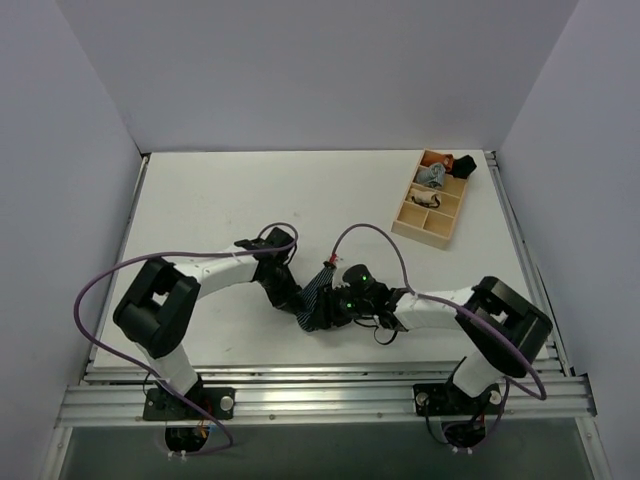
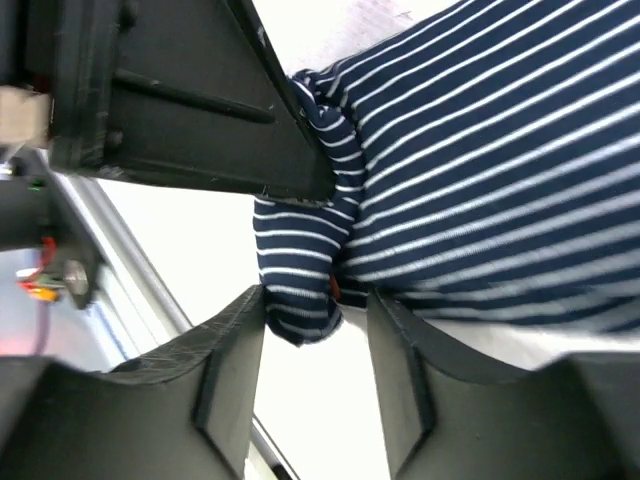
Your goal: Roll the underwear
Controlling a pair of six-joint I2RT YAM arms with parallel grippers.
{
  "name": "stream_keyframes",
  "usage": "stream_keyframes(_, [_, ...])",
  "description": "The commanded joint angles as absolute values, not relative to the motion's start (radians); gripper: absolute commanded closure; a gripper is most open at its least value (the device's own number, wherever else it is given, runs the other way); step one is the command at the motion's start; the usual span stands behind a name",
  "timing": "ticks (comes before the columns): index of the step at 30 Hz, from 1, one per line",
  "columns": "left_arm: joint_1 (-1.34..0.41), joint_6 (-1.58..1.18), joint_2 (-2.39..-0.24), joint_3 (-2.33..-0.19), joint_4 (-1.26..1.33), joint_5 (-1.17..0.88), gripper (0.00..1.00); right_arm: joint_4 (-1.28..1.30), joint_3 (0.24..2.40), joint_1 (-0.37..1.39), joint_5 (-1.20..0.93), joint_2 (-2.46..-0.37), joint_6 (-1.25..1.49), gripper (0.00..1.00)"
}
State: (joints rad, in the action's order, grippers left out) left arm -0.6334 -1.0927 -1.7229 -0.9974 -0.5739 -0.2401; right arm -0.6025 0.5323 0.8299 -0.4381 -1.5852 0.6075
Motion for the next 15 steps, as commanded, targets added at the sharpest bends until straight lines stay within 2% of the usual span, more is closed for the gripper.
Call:
stream_keyframes(1, [-0.641,-1.077,-1.772,-1.002,-0.807,-0.144,0.98,-0.342,0.597,0.857,-0.261,-1.487,0.483,0.58])
stream_keyframes(9, [-0.643,-1.085,-1.79,-1.061,-0.919,-0.143,0.98,-0.265,0.701,1.049,-0.072,-1.479,0.414,0.5])
stream_keyframes(15, [-0.647,-1.094,-1.819,-1.075,-0.94,-0.164,0.98,-0.242,0.768,1.137,0.046,-1.531,0.373,0.49])
